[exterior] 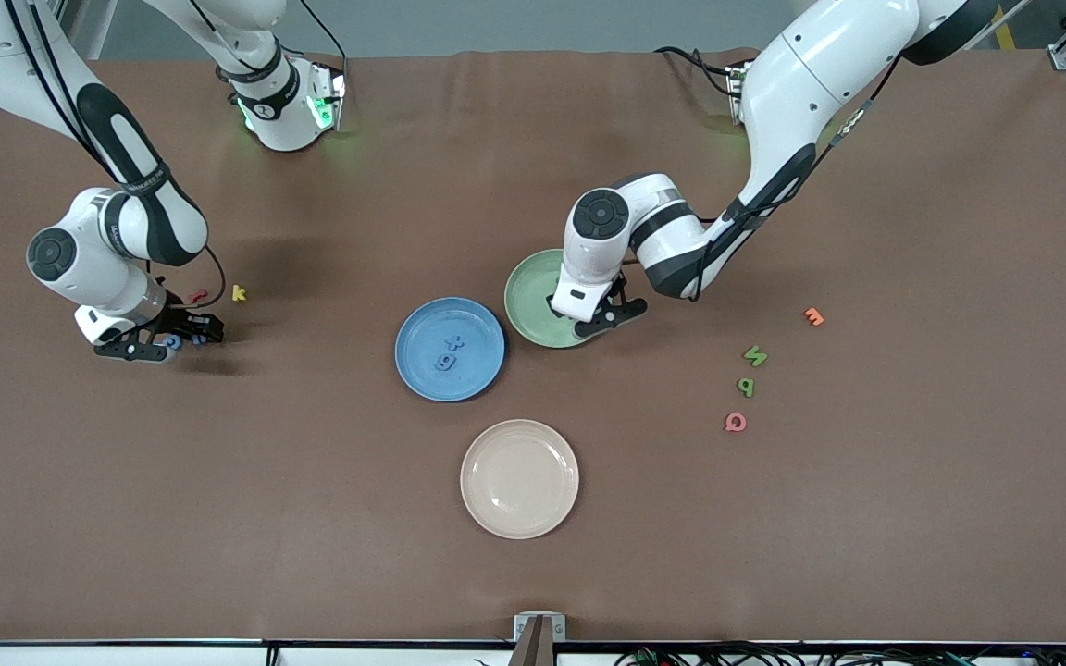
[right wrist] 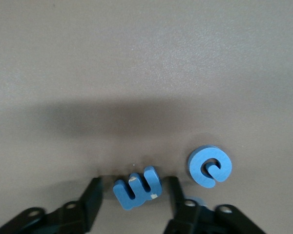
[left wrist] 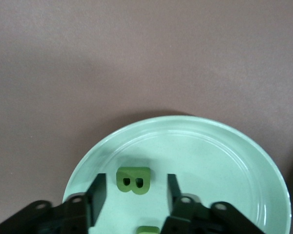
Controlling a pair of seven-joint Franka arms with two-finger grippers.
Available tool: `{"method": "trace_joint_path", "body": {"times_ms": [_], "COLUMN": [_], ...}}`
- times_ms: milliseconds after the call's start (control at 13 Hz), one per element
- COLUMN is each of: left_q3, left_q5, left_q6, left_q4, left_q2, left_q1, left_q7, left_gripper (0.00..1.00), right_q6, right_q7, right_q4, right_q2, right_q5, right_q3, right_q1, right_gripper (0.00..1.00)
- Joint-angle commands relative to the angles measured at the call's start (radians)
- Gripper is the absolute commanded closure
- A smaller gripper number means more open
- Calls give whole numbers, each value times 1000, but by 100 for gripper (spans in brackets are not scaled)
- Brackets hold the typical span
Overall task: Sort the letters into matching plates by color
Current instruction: 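Place the blue E on the blue plate while the left gripper reaches the z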
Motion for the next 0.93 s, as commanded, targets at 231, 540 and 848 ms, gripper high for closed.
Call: {"method": "trace_joint_path", "body": {"times_ms": [231,540,848], "left_q3": [-30,-149,-183], "left_q5": [-3,-2,12], "left_q6": [-72,-73,-73], "left_q4": [-17,-121,-233], "left_q2": [-82,-120,-193], "left_q1": [103,348,518], "left_q7": [94,285,518], "left_gripper": [1,1,1], "right_q6": [6,-110,-133], "right_q7": [22,292,800], "right_q4": [0,26,107], "right_q2": [0,-72,-72], "right_q5": [-1,-1,0], "right_q3": [10,13,63], "right_q1": [13,192,466], "right_gripper": [100,100,100]}}
